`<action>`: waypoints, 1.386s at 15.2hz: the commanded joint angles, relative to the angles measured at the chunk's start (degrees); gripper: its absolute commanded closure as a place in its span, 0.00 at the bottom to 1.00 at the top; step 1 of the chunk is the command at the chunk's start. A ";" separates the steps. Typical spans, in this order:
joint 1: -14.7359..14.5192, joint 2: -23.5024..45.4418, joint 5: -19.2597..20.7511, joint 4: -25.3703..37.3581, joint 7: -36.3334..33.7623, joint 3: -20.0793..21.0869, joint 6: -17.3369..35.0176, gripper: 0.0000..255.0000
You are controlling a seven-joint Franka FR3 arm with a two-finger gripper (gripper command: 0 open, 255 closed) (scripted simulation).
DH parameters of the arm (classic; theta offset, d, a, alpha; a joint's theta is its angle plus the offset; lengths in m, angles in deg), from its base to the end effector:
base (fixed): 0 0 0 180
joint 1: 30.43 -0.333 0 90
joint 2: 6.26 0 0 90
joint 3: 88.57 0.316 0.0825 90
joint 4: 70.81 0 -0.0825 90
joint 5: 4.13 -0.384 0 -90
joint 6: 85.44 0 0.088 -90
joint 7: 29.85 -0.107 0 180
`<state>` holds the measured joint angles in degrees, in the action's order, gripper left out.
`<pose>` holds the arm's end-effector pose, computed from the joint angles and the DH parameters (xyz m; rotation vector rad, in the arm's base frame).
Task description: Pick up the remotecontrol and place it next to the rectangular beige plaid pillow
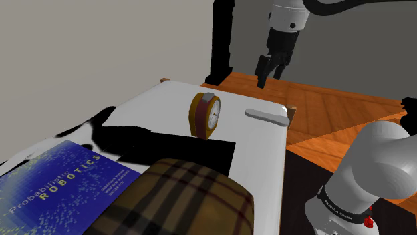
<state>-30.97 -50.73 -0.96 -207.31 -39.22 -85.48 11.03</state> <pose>0.3198 0.0195 0.5852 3.0498 -0.1680 0.1316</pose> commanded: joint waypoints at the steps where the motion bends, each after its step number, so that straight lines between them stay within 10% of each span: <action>1: 0.00 0.00 0.00 0.00 0.00 0.00 0.00 0.00; 21: 1.46 19.64 10.12 -10.98 37.76 -26.36 28.31 0.00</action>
<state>-29.33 -32.94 9.13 -218.55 -3.61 -110.56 37.82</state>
